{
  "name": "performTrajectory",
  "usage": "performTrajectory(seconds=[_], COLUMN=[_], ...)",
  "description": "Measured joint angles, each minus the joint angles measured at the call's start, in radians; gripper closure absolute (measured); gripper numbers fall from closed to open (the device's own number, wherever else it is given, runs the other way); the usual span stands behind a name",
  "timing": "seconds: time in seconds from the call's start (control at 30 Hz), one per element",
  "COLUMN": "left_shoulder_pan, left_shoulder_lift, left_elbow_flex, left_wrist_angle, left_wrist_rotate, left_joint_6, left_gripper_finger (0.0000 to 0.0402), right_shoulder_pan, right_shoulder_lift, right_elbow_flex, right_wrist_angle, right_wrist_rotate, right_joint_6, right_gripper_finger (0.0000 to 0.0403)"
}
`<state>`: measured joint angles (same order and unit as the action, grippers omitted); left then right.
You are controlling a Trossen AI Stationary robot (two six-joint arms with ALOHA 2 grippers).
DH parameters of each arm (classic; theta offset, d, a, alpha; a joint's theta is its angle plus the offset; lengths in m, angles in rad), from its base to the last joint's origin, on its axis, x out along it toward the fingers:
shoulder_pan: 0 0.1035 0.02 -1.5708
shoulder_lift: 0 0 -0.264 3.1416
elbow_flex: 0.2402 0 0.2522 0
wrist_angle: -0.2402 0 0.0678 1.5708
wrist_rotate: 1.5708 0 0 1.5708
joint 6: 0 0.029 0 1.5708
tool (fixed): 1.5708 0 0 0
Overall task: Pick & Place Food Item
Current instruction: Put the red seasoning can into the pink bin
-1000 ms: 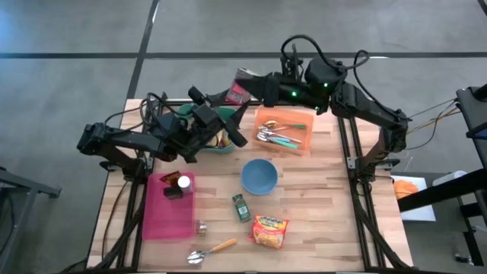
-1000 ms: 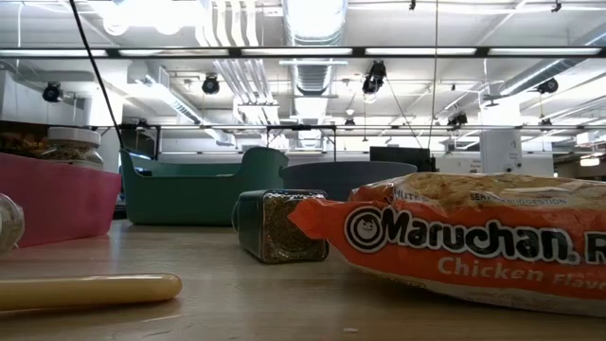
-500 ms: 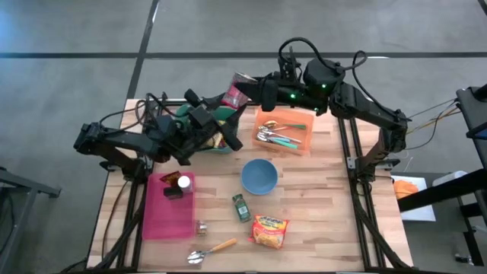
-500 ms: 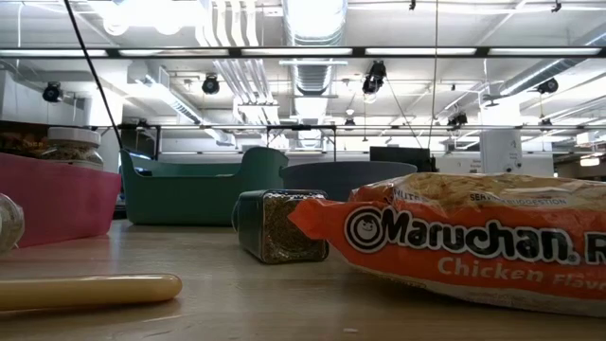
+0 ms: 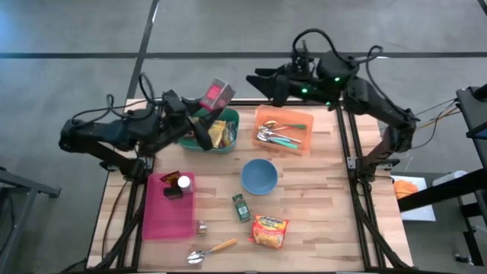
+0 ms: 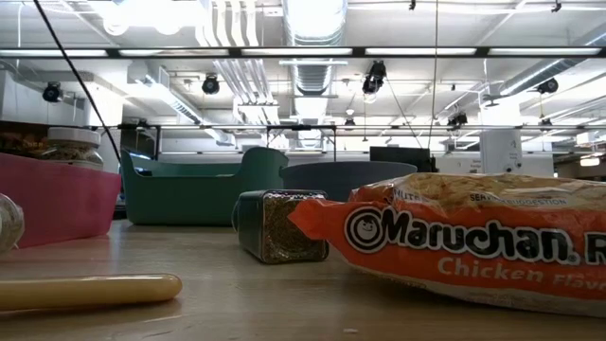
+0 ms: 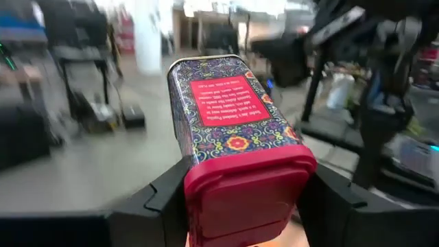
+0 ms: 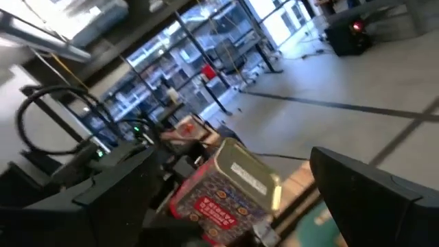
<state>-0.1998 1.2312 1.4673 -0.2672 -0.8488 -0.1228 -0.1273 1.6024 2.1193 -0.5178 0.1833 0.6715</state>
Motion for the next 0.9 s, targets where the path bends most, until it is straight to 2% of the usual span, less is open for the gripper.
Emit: performTrajectory(seconds=[0.13,0.27,0.47,0.63,0.77,0.9], left_shoulder_pan=[0.001,0.005,0.01,0.011,0.008,-0.001], left_shoulder_lift=[-0.054,-0.051,-0.045,-0.045,-0.02,0.038], left_elbow_flex=[0.016,0.072,0.111,0.095,0.077,0.074], left_wrist_angle=[-0.258,-0.572,-0.908,-1.076,-1.168,-1.31], left_wrist_rotate=[0.08,0.177,0.394,0.608,0.789,0.913], left_joint_6=[-0.232,-0.429,-0.645,-0.727,-0.749,-0.749], left_gripper_finger=[0.02,0.02,0.02,0.02,0.02,0.02], right_shoulder_pan=[-0.006,-0.004,-0.004,0.012,0.013,0.013], right_shoulder_lift=[-0.029,-0.037,-0.047,-0.042,-0.043,-0.043], right_elbow_flex=[0.002,0.0,-0.004,-0.066,-0.134,-0.212], right_wrist_angle=[-0.139,-0.292,-0.571,-0.71,-0.723,-0.725], right_wrist_rotate=[0.005,0.007,0.013,0.056,0.056,0.055], right_joint_6=[-0.045,-0.098,-0.156,-0.152,-0.152,-0.151], right_gripper_finger=[0.0028,0.0028,0.0028,0.0028,0.0028,0.0028])
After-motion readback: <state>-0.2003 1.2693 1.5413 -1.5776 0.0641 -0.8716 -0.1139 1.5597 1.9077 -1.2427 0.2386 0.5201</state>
